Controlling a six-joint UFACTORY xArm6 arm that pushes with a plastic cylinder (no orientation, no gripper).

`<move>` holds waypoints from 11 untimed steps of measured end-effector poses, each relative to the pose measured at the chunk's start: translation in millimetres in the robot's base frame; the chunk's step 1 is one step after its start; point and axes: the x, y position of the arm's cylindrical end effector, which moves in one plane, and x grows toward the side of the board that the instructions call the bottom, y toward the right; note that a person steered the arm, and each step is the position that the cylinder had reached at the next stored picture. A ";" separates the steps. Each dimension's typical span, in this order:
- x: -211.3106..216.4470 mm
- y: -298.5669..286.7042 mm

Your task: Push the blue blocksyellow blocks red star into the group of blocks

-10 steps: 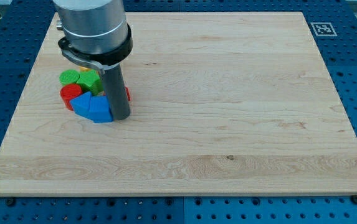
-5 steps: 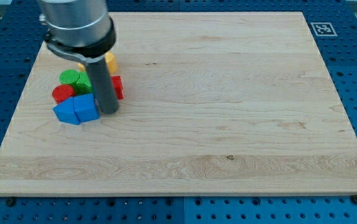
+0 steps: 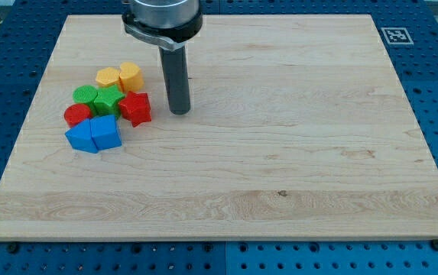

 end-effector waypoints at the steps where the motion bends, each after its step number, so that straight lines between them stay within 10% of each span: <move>1: 0.0 -13.1; 11: -75.4 -101.6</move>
